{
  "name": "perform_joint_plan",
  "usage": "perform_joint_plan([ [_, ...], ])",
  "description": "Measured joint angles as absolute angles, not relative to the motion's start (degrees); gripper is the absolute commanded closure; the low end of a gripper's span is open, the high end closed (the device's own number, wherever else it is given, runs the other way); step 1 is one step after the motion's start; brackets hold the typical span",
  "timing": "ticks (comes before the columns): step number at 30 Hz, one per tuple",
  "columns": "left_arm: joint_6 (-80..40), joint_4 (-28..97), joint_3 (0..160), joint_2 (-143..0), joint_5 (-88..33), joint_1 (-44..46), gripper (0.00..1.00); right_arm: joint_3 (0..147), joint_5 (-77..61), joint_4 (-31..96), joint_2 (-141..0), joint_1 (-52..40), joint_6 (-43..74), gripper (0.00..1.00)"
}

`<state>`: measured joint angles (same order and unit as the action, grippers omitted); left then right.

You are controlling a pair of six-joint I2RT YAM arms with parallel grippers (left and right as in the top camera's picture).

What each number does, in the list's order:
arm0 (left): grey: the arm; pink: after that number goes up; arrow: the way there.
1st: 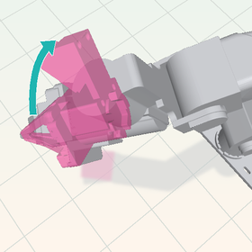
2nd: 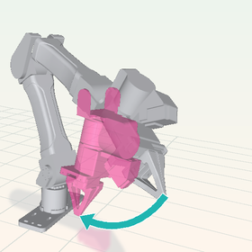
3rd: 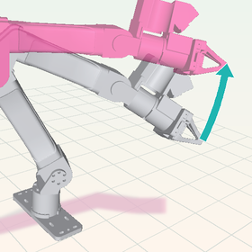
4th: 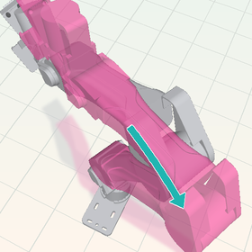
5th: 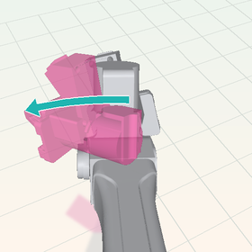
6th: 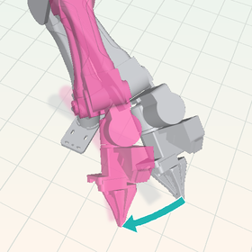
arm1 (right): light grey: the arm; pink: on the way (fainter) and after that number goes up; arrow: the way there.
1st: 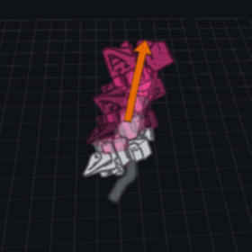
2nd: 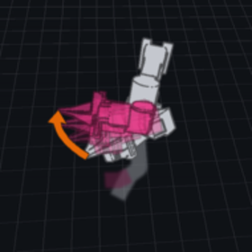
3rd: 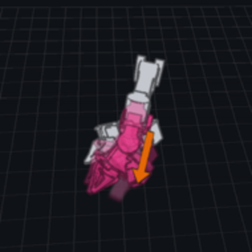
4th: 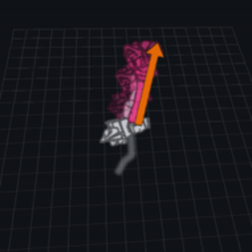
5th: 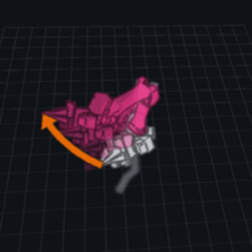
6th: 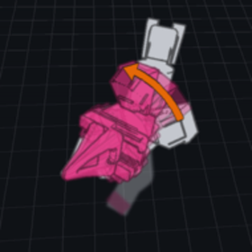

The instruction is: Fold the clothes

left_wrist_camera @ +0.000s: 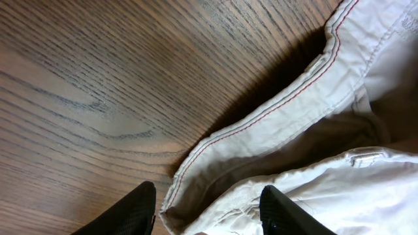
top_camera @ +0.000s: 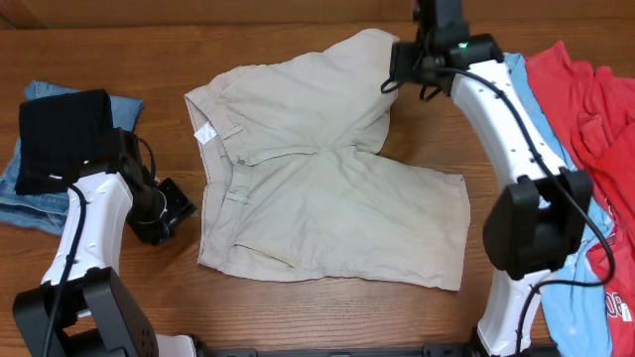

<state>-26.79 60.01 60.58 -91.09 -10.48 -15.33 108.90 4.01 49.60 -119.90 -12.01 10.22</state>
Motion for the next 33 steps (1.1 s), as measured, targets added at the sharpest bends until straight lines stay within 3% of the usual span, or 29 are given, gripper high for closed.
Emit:
perform_joint_plan([
  [6,-26.76,59.94,60.58,-91.09,-10.48,-15.33,0.45,107.00,2.26,49.21,-122.80,-8.51,10.20,0.31],
  [13,-26.76,59.79,60.58,-91.09,-10.46,-15.33,0.46,107.02,-3.99,39.11,-129.16,-3.20,10.35,0.33],
  [18,-26.76,60.01,60.58,-91.07,-10.46,-15.33,0.45,106.85,-8.16,31.00,-137.34,-3.92,9.85,0.33],
  [27,-26.76,60.10,60.58,-91.07,-10.46,-15.33,0.45,107.07,-25.58,21.37,-138.61,-8.78,6.98,0.26],
  [29,-26.76,60.16,60.58,-91.07,-10.46,-15.33,0.45,107.07,-26.35,21.47,-138.61,-9.89,6.55,0.37],
  [30,-26.76,60.20,60.58,-91.07,-10.46,-15.33,0.45,107.07,-26.33,21.87,-138.61,-10.35,6.37,0.51],
  [31,-26.76,60.20,60.58,-91.07,-10.46,-15.33,0.45,107.07,-25.74,22.48,-138.61,-10.76,6.15,0.89],
  [32,-26.76,60.20,60.58,-91.07,-10.46,-15.33,0.45,107.07,-25.04,22.90,-138.61,-10.94,6.24,0.96],
  [33,-26.76,60.20,60.58,-91.07,-10.46,-15.33,0.45,107.07,-24.10,23.75,-138.61,-10.98,6.04,0.96],
])
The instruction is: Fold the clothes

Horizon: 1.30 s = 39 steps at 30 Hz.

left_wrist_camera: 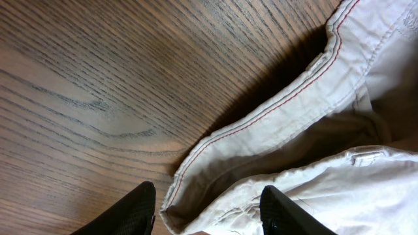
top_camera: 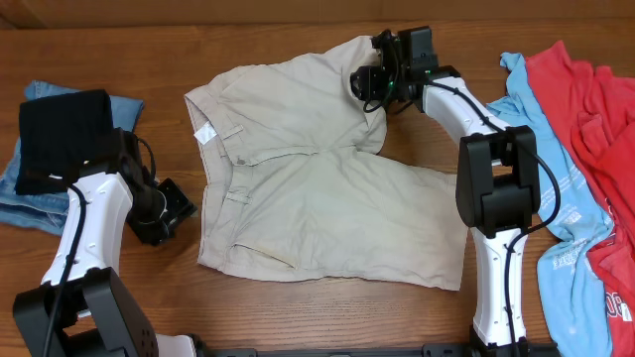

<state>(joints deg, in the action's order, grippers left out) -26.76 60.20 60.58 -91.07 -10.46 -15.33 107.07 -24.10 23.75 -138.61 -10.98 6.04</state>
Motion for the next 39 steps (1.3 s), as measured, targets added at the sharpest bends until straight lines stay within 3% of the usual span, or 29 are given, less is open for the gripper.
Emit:
perform_joint_plan([
  [4,-26.76,60.25,60.58,-91.07,-10.46,-15.33,0.45,107.09,-18.50,28.12,-138.61,-10.63,6.17,0.96],
  [13,-26.55,59.86,60.58,-91.07,-10.44,-15.33,0.45,115.26,-2.17,50.54,-134.45,-6.44,8.45,0.96],
  [14,-26.55,59.86,60.58,-91.07,-10.46,-15.33,0.45,116.16,-0.05,53.17,-132.73,-5.74,8.88,0.83],
  [15,-26.55,59.81,60.58,-91.07,-10.46,-15.33,0.45,117.03,2.24,56.07,-130.28,-4.78,9.50,0.43],
  [23,-26.52,59.75,60.58,-91.07,-10.46,-15.33,0.45,117.36,9.06,68.18,-125.23,-0.69,10.28,0.47],
  [30,-22.26,57.39,60.99,-91.07,-11.16,-14.96,0.43,115.81,9.45,75.16,-126.23,-0.73,10.28,0.44],
  [33,-19.33,57.43,65.21,-91.07,-12.03,-14.22,0.26,115.81,9.47,77.52,-126.06,-0.43,10.33,0.40],
  [37,-14.57,56.16,75.02,-91.07,-13.08,-11.60,0.10,115.55,9.02,78.83,-122.85,0.38,10.31,0.25],
  [39,-13.02,54.89,80.01,-91.09,-13.43,-8.78,0.07,115.52,8.19,79.61,-119.42,0.84,10.26,0.23],
])
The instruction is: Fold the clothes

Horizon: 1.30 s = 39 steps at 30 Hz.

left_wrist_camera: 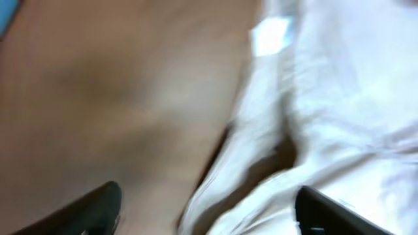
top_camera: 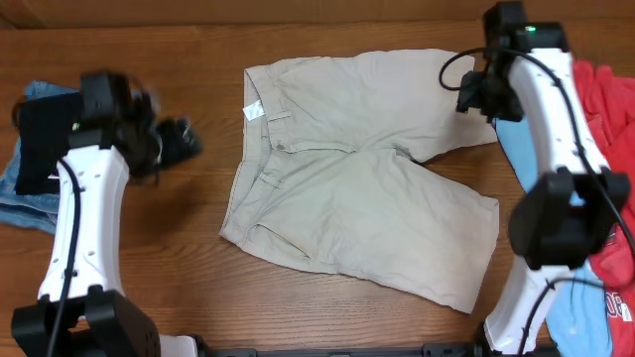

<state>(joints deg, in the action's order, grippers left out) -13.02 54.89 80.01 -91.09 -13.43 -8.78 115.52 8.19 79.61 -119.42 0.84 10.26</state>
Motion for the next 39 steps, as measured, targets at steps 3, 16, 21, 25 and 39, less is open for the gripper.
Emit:
perform_joint_plan([
  [3,-11.33,53.45,85.80,-92.05,-14.00,-3.73,0.04,115.52,7.27,81.30,-112.20,1.56,10.11,0.18],
  [16,-10.52,45.36,100.09,-124.42,-20.29,3.73,0.05,115.55,5.93,83.18,-103.88,1.85,9.19,0.07],
  [21,-10.55,39.57,101.65,-130.76,-20.84,3.75,0.04,115.55,5.30,83.18,-103.88,1.85,9.15,0.06],
  [25,-10.68,36.67,102.63,-132.35,-19.51,3.75,0.07,115.55,5.10,83.20,-103.88,1.85,9.17,0.06],
  [39,-14.98,24.43,104.01,-137.08,-19.99,5.23,0.93,115.55,4.89,83.20,-103.88,1.85,9.15,0.07],
])
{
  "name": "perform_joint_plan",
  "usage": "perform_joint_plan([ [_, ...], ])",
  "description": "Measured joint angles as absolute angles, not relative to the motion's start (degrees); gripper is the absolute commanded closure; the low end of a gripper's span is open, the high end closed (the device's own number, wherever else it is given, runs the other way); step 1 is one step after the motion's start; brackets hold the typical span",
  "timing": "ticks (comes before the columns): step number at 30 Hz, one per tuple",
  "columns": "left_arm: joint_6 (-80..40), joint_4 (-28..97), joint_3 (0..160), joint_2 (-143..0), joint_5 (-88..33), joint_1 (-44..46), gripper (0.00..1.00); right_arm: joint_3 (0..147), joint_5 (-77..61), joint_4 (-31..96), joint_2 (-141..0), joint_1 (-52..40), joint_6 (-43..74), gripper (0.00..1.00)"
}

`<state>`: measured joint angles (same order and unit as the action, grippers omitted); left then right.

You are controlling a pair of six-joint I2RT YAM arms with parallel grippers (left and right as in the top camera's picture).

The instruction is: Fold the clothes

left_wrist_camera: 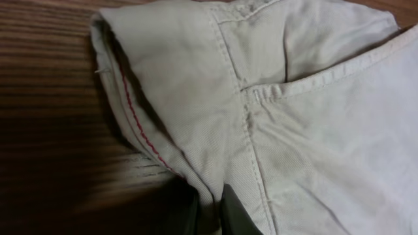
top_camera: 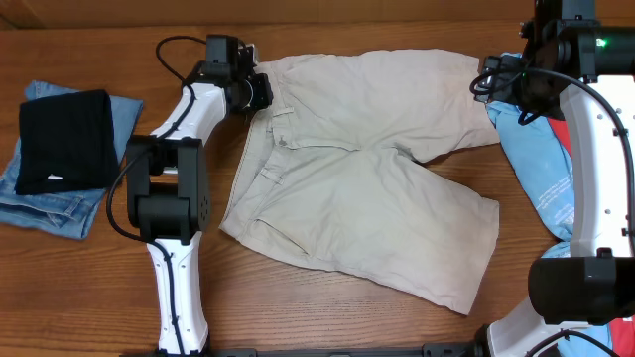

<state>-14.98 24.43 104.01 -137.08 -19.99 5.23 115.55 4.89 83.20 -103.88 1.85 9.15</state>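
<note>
Beige shorts (top_camera: 367, 169) lie spread flat in the middle of the table, with the waistband at the left and the legs pointing right. My left gripper (top_camera: 256, 91) is at the far corner of the waistband. In the left wrist view it (left_wrist_camera: 210, 202) is shut, pinching a fold of the waistband (left_wrist_camera: 163, 98) with red stitching. My right gripper (top_camera: 493, 81) hangs at the hem of the far leg. Its wrist hides the fingers, so I cannot tell whether they hold the cloth.
A folded black garment (top_camera: 64, 139) rests on folded jeans (top_camera: 40, 203) at the left edge of the table. A light blue shirt (top_camera: 541, 169) lies right of the shorts, under my right arm. Bare wood shows along the front.
My left gripper was open above bare table left of the shorts. It is now at the far waistband corner, shut on it. My right gripper has shifted slightly right at the hem.
First my left gripper stood open by the near waistband corner while the right hovered over the far leg. Then the right was down on that leg. Later the shorts lay farther right and turned, with the left gripper away. Now the left grips the waistband.
</note>
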Motion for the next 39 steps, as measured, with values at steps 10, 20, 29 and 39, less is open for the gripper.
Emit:
perform_joint_plan([
  [10,-18.11,33.98,125.16,-139.85,-17.43,-1.89,0.04,115.55,4.86,82.65,-103.88,1.85,9.15,0.06],
  [20,-19.35,77.10,130.26,-139.31,-11.14,-8.54,0.00,115.52,4.05,84.25,-103.88,1.85,8.97,0.00],
  [29,-19.16,92.66,130.19,-139.31,-3.05,-3.38,0.03,107.15,0.14,82.85,-103.88,3.53,8.99,0.00],
  [39,-19.18,96.42,129.29,-128.99,2.50,4.69,0.01,99.94,-2.70,80.29,-103.88,7.55,8.97,0.00],
])
